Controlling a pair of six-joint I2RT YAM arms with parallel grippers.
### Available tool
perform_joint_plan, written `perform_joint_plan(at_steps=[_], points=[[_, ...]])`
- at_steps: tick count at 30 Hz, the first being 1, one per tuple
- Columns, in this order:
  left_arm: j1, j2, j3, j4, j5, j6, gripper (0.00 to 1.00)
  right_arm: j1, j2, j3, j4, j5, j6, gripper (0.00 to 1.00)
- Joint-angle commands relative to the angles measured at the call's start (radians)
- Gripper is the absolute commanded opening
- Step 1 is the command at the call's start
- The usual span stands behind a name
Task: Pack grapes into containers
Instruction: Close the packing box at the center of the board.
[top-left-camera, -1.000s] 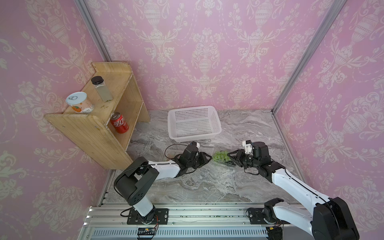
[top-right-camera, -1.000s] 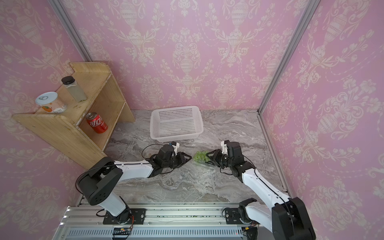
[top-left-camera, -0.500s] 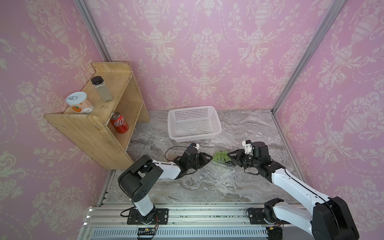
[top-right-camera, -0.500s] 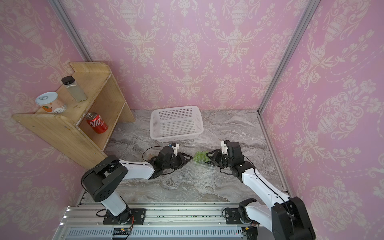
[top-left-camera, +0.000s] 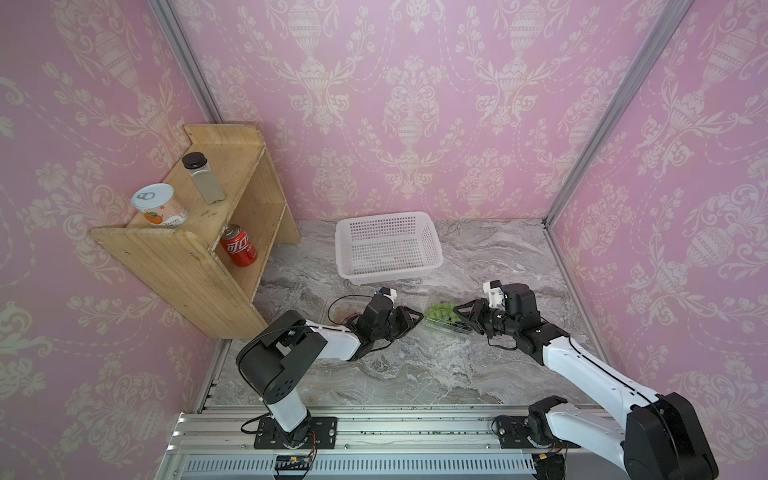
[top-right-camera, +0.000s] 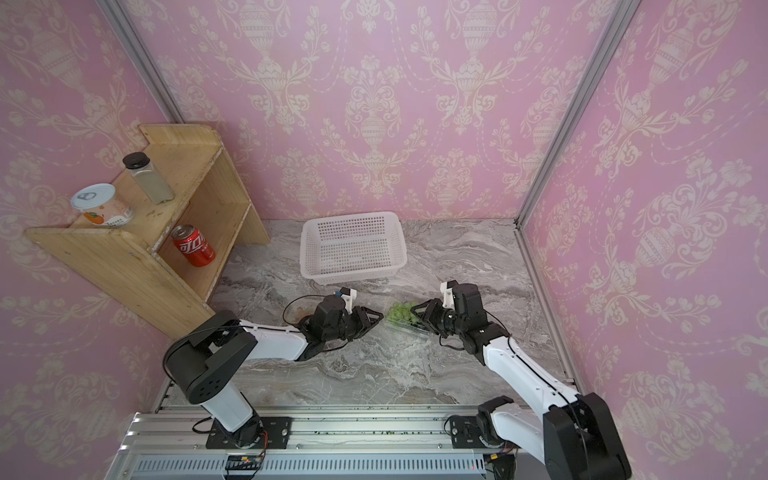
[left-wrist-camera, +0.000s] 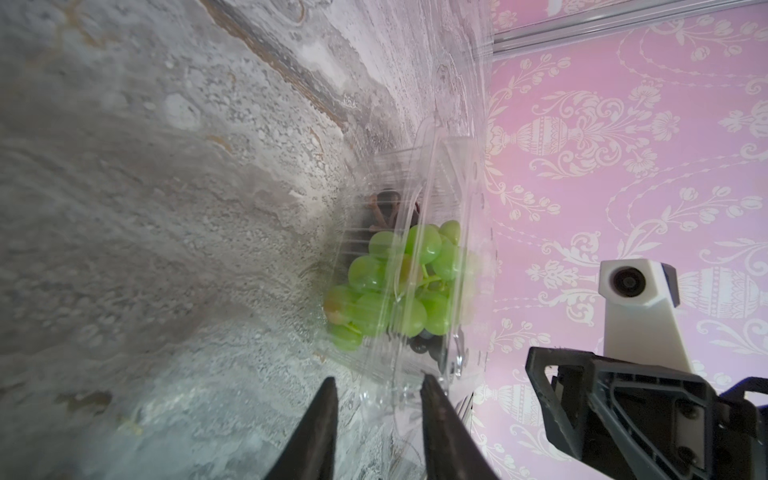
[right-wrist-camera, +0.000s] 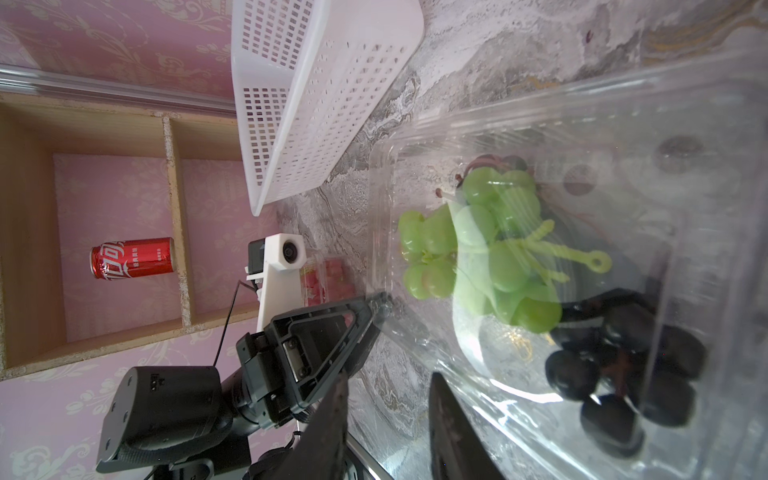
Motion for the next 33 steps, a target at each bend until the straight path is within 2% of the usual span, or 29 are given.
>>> perform_joint_plan(at_steps=[1, 13, 33], points=[[-0.008, 0.000, -0.006, 0.024, -0.018, -0.011, 0.34, 0.006, 0.011, 0.019, 0.015, -0.009, -0.007, 0.34], [-0.016, 0.061, 0.014, 0.074, -0.003, -0.038, 0.29, 0.009, 0.016, 0.024, 0.014, -0.012, -0.005, 0.34], [-0.023, 0.074, 0.016, 0.095, -0.034, -0.034, 0.20, 0.035, 0.091, 0.016, 0.041, -0.001, -0.013, 0.33]])
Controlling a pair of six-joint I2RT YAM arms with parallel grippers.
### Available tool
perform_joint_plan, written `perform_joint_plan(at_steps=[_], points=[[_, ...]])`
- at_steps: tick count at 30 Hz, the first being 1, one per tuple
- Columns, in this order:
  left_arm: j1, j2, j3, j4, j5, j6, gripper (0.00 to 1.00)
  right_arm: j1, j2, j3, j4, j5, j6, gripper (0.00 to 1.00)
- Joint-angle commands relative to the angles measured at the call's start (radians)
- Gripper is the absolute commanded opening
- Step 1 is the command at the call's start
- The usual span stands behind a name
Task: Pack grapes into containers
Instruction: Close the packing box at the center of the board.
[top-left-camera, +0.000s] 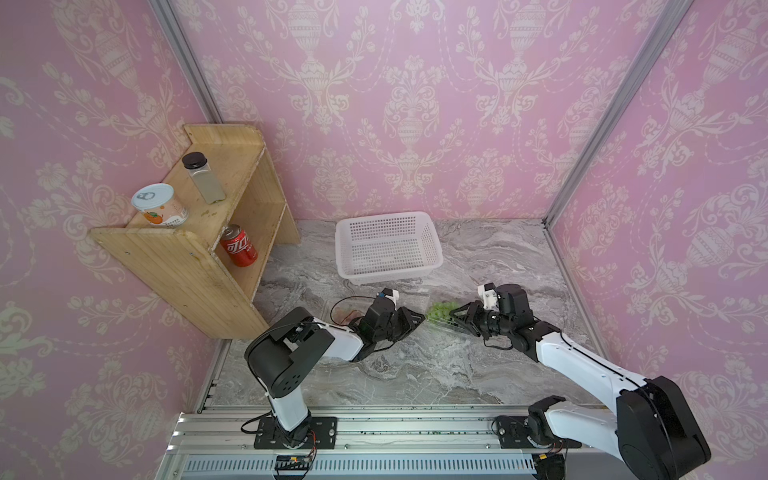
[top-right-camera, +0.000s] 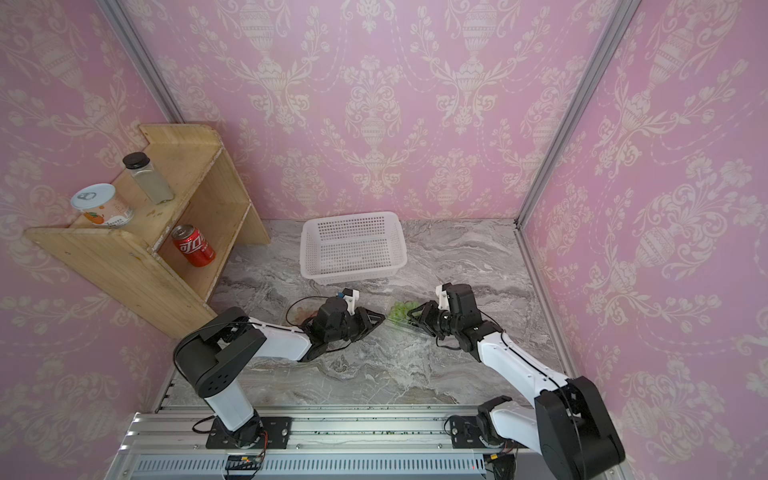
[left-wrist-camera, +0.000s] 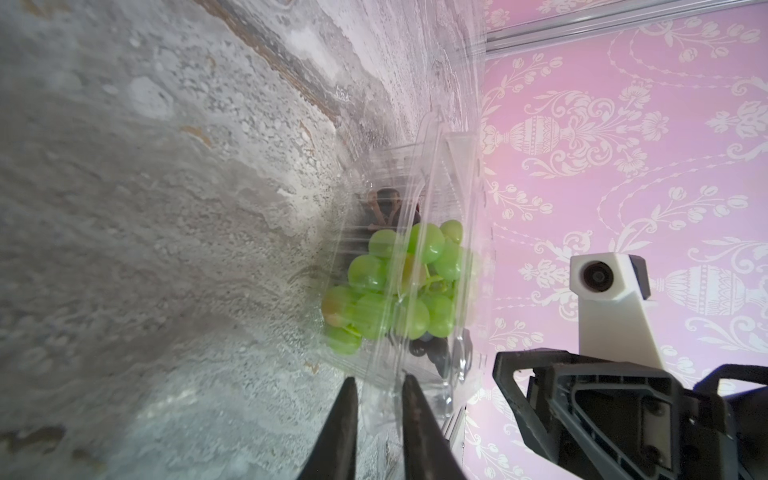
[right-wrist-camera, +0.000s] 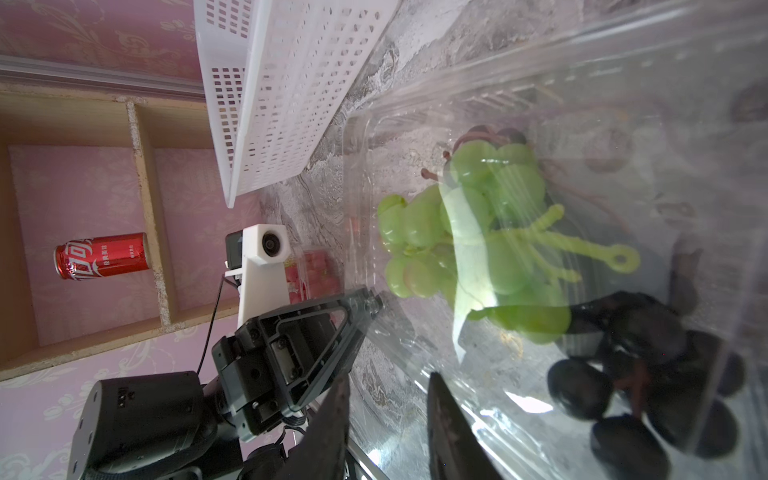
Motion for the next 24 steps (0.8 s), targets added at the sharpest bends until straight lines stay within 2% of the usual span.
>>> perform_joint_plan(at_steps=[1, 24], points=[[-0.011, 0.021, 0.012, 0.011, -0.034, -0.011, 0.19, 0.010, 0.011, 0.016, 0.017, 0.001, -0.012, 0.33], [-0.021, 0.058, 0.037, 0.019, -0.020, -0.019, 0.12, 0.014, 0.064, 0.011, 0.045, -0.004, -0.010, 0.32]])
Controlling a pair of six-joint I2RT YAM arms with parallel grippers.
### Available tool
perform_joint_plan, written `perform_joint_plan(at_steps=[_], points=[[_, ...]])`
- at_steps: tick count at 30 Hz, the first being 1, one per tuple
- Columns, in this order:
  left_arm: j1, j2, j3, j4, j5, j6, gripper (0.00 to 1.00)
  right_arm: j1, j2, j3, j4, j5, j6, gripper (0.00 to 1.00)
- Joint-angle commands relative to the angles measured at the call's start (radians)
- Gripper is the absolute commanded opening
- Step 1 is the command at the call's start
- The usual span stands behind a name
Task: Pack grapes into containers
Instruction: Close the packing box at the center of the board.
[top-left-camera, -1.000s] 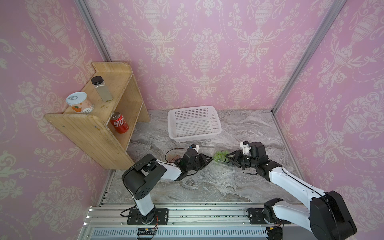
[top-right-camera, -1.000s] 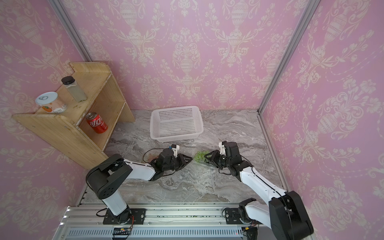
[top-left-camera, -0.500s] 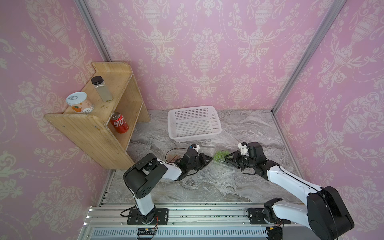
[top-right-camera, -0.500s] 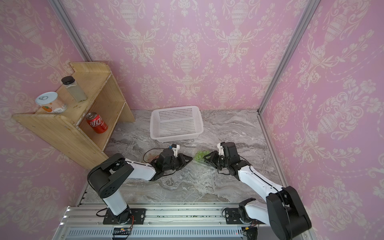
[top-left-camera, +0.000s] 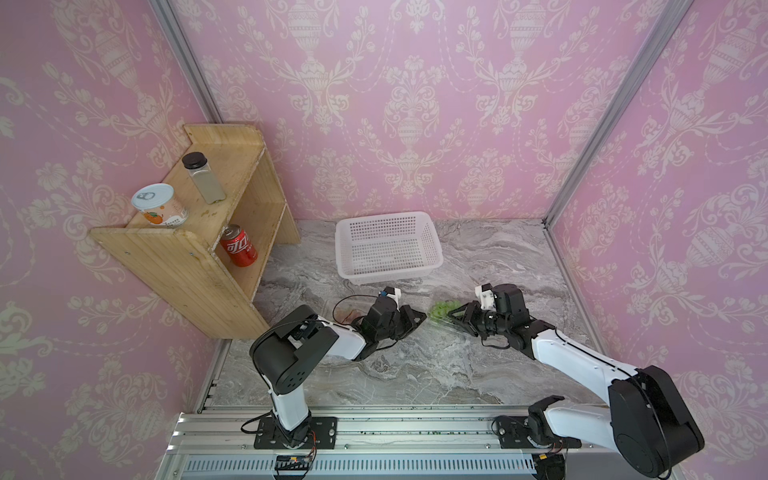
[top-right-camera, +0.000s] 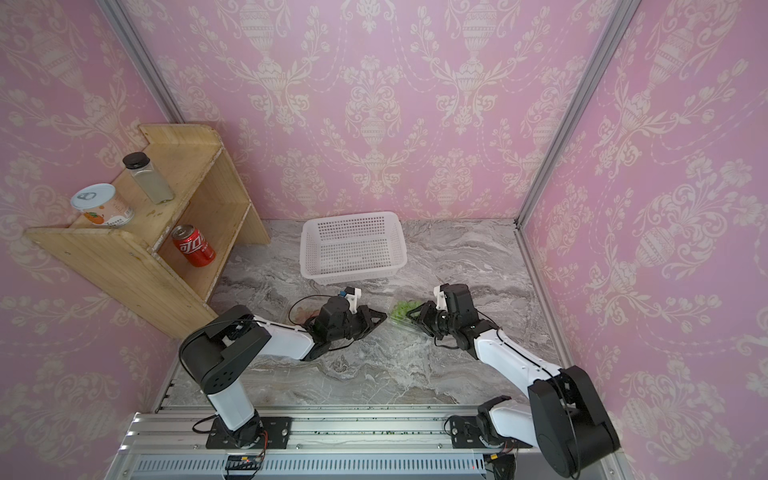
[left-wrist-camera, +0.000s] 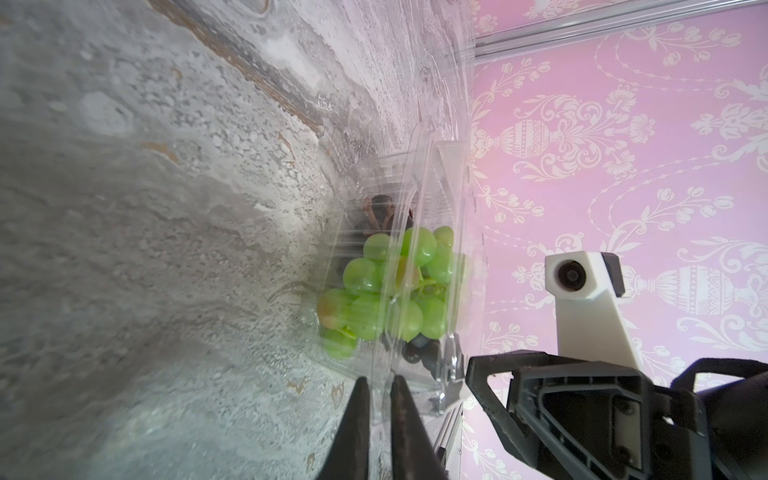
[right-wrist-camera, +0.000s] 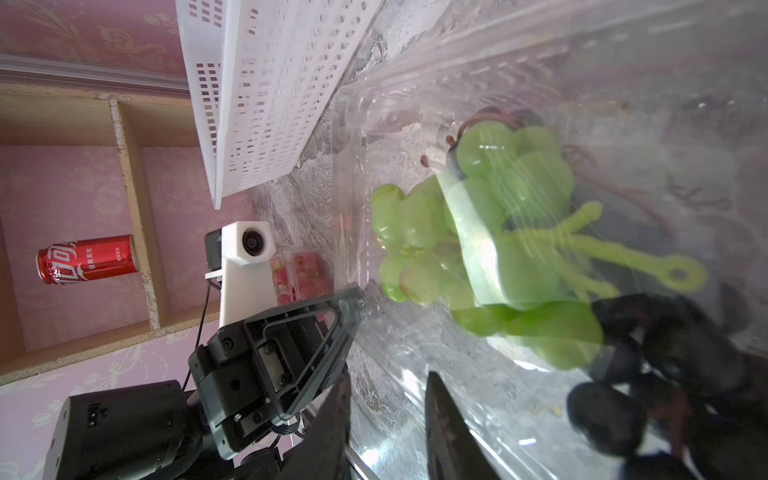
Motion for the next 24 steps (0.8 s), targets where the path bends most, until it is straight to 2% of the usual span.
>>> perform_joint_plan(at_steps=[1, 24], points=[[-0.013, 0.026, 0.013, -0.014, -0.008, -0.015, 0.12, 0.008, 0.017, 0.012, 0.011, -0.004, -0.009, 0.32], [-0.021, 0.089, -0.008, 0.118, -0.005, -0.059, 0.16, 0.007, 0.041, 0.006, 0.022, -0.007, -0.007, 0.31]])
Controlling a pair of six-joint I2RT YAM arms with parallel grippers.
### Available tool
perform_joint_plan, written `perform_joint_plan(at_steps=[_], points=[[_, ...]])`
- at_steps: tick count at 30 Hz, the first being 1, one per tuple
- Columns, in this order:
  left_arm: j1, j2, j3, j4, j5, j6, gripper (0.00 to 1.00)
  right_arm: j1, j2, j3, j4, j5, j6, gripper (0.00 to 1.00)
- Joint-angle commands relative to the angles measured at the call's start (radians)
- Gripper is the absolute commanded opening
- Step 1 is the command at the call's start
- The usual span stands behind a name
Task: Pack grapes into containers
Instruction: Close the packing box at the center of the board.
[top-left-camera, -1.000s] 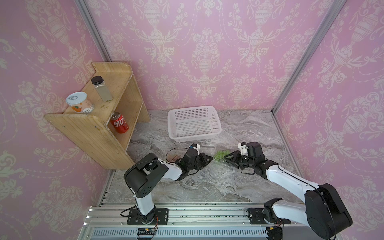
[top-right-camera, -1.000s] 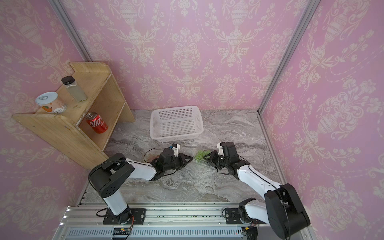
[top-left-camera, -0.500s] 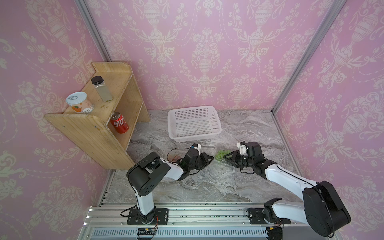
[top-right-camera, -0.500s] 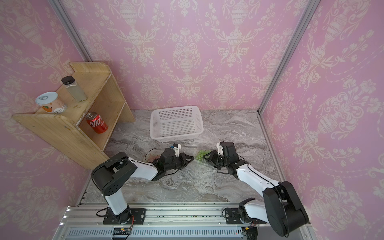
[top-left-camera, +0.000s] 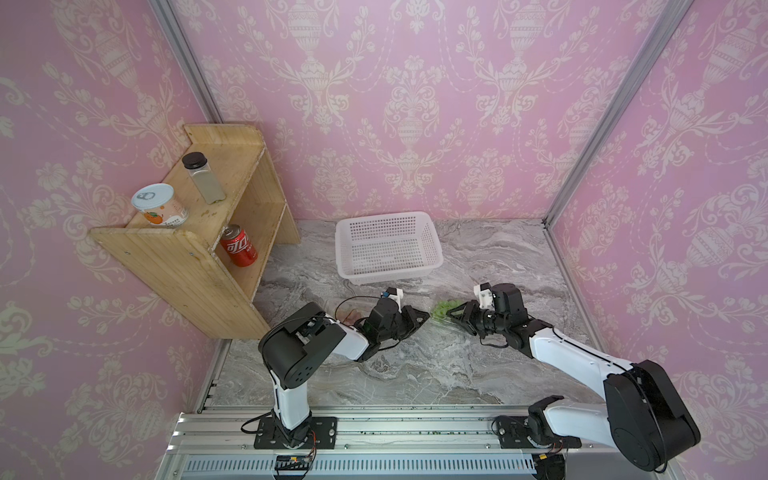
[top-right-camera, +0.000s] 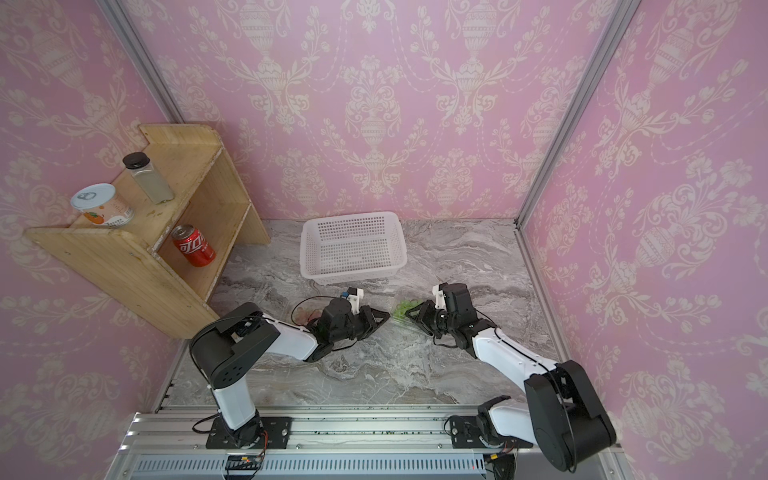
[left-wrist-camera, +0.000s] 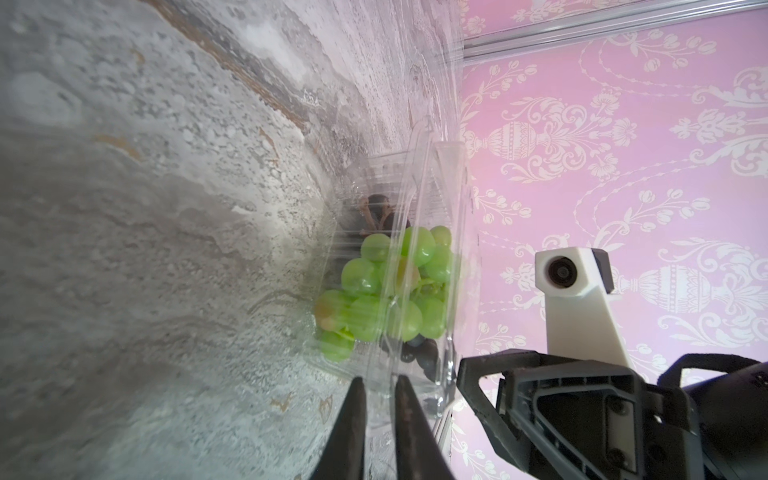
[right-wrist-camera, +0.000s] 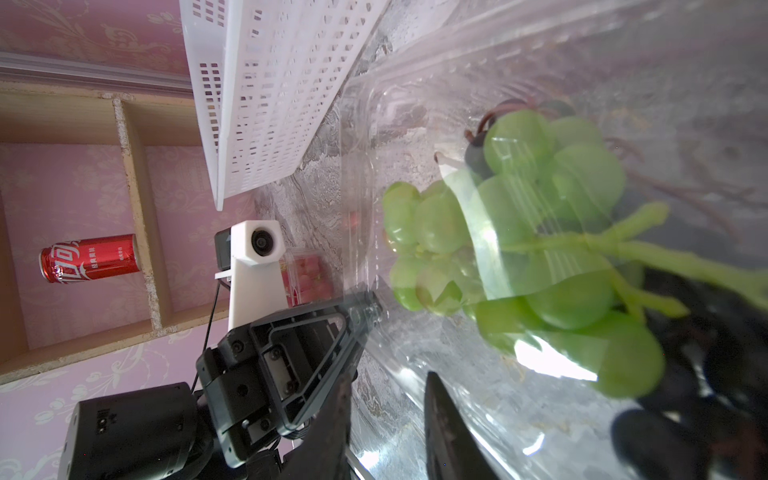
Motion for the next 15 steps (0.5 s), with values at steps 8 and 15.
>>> perform_joint_plan(at_steps=[8, 15], points=[[-0.010, 0.042, -0.011, 0.035, -0.004, -0.032, 0.19, 0.007, 0.016, 0.006, -0.018, 0.004, -0.010, 0.31], [-0.013, 0.060, -0.011, 0.062, 0.003, -0.050, 0.18, 0.008, 0.024, 0.001, -0.015, 0.005, -0.007, 0.31]])
